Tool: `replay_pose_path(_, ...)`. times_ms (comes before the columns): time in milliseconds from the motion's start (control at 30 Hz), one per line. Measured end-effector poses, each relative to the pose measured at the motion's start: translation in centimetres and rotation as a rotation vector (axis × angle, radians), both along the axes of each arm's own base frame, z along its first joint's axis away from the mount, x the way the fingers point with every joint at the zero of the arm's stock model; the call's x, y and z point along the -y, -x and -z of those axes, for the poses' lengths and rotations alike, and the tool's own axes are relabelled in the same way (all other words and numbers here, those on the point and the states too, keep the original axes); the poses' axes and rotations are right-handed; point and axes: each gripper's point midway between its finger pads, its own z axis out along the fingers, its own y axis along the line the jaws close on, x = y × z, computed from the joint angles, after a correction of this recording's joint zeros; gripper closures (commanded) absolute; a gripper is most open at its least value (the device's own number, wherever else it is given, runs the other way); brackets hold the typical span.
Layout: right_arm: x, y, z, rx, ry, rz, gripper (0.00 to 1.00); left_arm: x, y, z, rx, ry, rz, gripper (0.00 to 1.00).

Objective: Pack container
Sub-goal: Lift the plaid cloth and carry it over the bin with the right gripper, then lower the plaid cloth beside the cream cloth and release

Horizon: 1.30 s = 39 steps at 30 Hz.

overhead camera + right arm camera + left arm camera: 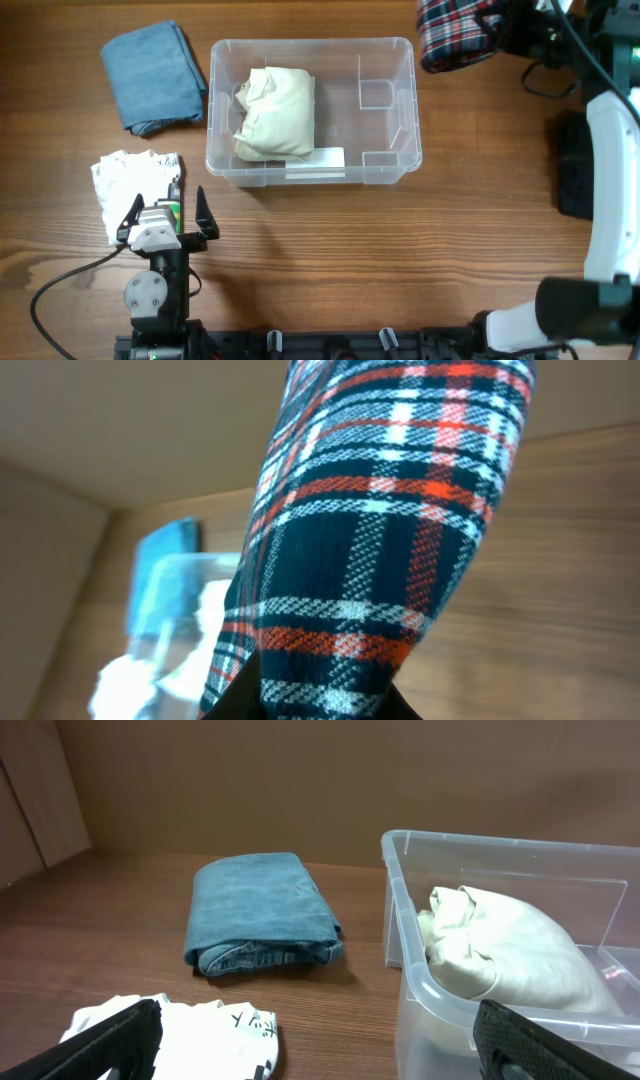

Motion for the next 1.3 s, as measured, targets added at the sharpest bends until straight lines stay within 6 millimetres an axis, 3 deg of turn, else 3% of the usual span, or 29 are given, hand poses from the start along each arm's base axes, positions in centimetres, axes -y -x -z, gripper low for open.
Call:
replay_pose_path(133,-4.2,2.0,-0.4,-0.067,-0.065,-0.036,0.96,0.0,0.0,0.0,0.0,0.0,0.0,0.0)
replay_pose_path(267,-8.3,3.9,1.3,-0.192,-0.08,-0.044,0.96,0.0,0.0,0.0,0.0,0.0,0.0,0.0)
replay_pose_path(467,-12.0,5.7,3.3,-0.28,-0.022,0.006,0.96,0.0,0.0,0.0,0.0,0.0,0.0,0.0)
replay_pose_path(667,-15.1,5.7,7.7,-0.308,-0.009,0.017,0.96,0.0,0.0,0.0,0.0,0.0,0.0,0.0)
replay_pose_path(900,-15.7,5.5,12.9,-0.337,-0.007,0.02,0.95,0.0,0.0,0.0,0.0,0.0,0.0,0.0)
replay_pose_path(1300,-16.1,4.8,14.9,-0.288,-0.012,-0.006,0.96,0.0,0.0,0.0,0.0,0.0,0.0,0.0)
